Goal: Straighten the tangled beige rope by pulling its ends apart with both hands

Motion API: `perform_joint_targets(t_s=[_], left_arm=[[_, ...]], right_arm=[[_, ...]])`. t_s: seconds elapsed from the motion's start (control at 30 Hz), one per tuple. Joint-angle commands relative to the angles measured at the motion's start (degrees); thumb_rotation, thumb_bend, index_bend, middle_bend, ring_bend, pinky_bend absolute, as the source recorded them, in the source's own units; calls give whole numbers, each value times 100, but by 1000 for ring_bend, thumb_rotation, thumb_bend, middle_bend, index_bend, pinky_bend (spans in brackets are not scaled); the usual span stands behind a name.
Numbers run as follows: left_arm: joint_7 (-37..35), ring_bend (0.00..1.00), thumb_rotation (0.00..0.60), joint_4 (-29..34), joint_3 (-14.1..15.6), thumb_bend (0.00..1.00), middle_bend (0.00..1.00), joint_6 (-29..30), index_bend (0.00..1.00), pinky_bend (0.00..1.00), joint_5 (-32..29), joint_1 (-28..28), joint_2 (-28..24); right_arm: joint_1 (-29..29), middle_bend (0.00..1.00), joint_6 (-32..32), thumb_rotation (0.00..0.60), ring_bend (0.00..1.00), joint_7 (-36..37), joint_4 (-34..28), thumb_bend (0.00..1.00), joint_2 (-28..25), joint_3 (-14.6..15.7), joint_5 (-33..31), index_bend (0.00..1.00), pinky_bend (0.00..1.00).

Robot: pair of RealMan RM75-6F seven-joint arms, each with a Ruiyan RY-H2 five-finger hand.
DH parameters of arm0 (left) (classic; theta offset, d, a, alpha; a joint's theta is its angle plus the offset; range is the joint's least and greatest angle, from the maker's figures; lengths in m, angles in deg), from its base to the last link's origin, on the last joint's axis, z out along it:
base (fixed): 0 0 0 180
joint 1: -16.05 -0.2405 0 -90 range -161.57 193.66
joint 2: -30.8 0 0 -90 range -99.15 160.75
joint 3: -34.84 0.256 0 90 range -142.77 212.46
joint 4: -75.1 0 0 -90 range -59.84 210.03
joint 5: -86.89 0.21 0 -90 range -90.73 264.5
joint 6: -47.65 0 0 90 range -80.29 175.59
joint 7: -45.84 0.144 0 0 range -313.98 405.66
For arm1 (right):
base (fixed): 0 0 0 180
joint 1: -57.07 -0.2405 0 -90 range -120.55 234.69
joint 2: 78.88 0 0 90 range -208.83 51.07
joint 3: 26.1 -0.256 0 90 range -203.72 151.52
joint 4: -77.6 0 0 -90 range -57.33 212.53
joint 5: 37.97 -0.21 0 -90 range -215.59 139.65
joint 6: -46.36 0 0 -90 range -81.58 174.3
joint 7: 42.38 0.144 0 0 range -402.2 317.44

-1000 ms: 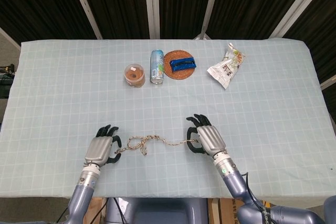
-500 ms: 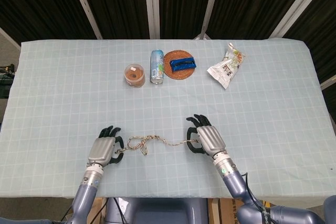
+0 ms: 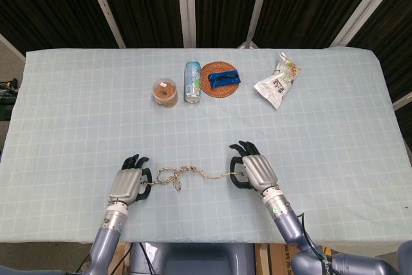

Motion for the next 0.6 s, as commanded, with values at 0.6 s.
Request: perform_joint_targets(t_s=[0.6], left_arm=[[-427, 0, 600, 773, -551, 543, 159, 172, 578, 0, 92, -19, -1178]], right_arm=[[240, 185, -242, 600, 0, 126, -248, 467, -746, -95, -32, 639, 0]])
